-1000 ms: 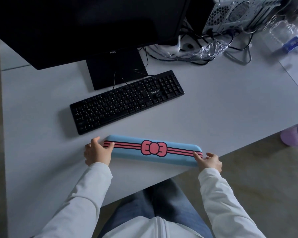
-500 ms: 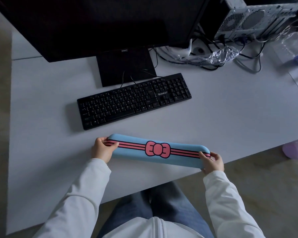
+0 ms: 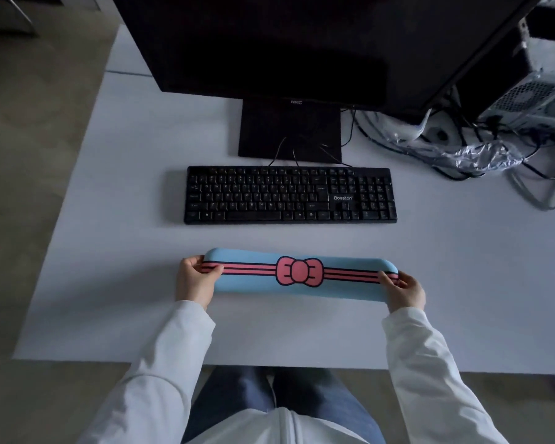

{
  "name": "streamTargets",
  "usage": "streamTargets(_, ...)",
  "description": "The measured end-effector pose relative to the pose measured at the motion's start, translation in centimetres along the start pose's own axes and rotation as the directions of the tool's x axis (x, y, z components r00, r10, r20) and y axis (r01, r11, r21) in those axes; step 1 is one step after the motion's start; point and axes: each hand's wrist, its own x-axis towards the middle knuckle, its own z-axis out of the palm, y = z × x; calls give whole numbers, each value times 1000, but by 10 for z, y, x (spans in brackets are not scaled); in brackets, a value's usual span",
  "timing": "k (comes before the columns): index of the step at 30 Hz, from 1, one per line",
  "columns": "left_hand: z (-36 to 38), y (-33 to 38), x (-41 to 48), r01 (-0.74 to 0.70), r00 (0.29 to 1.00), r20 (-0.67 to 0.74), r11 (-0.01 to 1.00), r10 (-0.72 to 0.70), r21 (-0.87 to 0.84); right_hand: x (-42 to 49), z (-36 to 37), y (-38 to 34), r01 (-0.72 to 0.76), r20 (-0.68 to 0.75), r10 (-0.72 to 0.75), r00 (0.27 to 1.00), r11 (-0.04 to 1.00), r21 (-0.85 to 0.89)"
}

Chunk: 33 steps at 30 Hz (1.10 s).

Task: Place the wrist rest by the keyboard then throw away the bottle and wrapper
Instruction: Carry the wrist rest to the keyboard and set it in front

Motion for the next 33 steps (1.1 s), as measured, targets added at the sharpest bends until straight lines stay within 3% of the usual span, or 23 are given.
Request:
streamTargets(9,10,-3,2,-9,994,-105,992,22,128,13,6,-7,56,1,-56,998,996,-66)
streamTargets(12,13,2,-4,-119,968,-184,960,169,253,9,6,-7,157,-43,-162,986,983,-89)
streamTargets(15,24,10,-16,-260,943,-147,937,298,231,2,9,-13,312,-25,-319,948,938,-149)
streamTargets(19,44,15,-29,-464,877,-3,847,481,258,-17,28,-19,579,125,-568,813,771,-265)
streamTargets(23,71,4,-36,-660,750,264,662,607,355,-36,65,-11,756,336,-682,650,536,-375)
streamTargets(25,89,-10,-34,-722,684,346,528,643,446,-38,87,-3,820,374,-743,555,416,-392)
streamTargets(28,107,-30,-29,-764,610,378,393,696,511,-32,107,11,861,394,-793,465,301,-410)
streamTargets(33,111,-43,-25,-743,562,402,227,723,630,-20,111,20,874,401,-842,360,154,-462)
